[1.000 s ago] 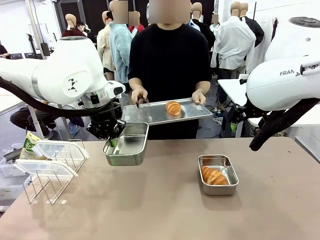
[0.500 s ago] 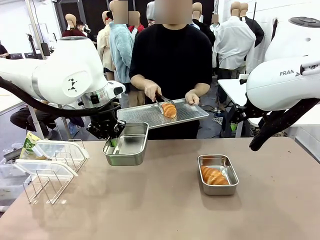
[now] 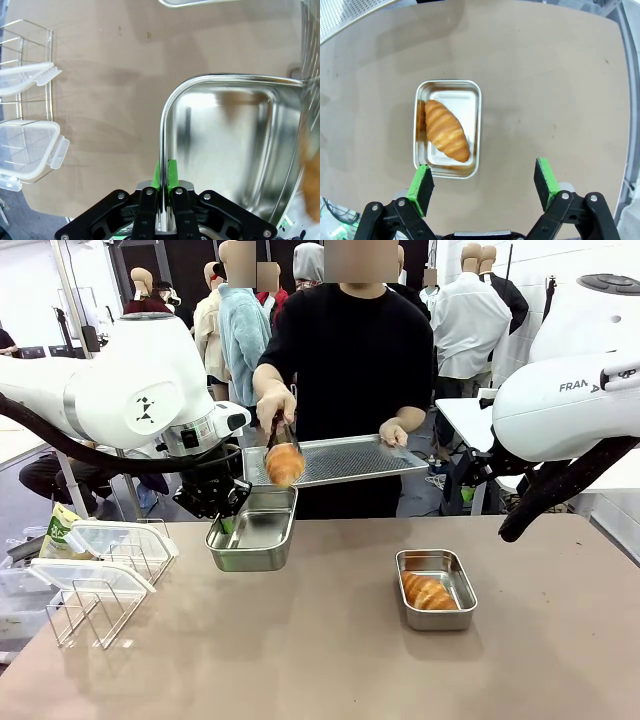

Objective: Place the bread in airtight containers.
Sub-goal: Once an object is inside an Airtight Container , place the container in the center of the table.

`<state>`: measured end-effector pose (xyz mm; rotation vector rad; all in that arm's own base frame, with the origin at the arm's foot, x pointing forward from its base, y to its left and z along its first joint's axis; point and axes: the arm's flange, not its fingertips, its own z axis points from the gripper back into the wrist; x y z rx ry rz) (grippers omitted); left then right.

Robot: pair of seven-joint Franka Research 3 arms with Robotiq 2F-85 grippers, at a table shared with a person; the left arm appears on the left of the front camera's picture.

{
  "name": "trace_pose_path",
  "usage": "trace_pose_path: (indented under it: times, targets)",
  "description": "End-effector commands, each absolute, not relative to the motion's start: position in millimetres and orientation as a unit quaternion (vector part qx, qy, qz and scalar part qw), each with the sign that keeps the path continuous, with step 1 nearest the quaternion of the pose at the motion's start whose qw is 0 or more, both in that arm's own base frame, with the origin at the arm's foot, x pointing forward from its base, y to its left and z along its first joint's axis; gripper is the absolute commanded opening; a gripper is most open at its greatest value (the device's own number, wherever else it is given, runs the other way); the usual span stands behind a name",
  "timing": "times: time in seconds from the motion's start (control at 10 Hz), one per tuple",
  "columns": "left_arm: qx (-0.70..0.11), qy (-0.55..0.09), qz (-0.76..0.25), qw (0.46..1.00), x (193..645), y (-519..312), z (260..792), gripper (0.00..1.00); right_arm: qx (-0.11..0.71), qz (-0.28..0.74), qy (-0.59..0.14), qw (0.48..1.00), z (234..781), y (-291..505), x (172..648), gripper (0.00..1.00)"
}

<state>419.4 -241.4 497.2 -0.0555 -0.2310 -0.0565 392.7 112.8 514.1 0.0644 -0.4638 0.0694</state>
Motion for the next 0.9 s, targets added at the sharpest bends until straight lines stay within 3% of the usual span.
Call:
trace_pose_path:
  times: [0.0,0.8]
  targets:
    - [-0.029,-0.118,-0.027,0.992,419.7,-240.0,500.9,0.0,0.034,0.034,-0.228,0.972,513.4,112.6,392.7,1.0]
    - [-0.029,-0.118,-0.027,0.992,419.7,-240.0,500.9,0.0,0.034,0.034,-0.228,0.972,513.4,112.6,392.7,1.0]
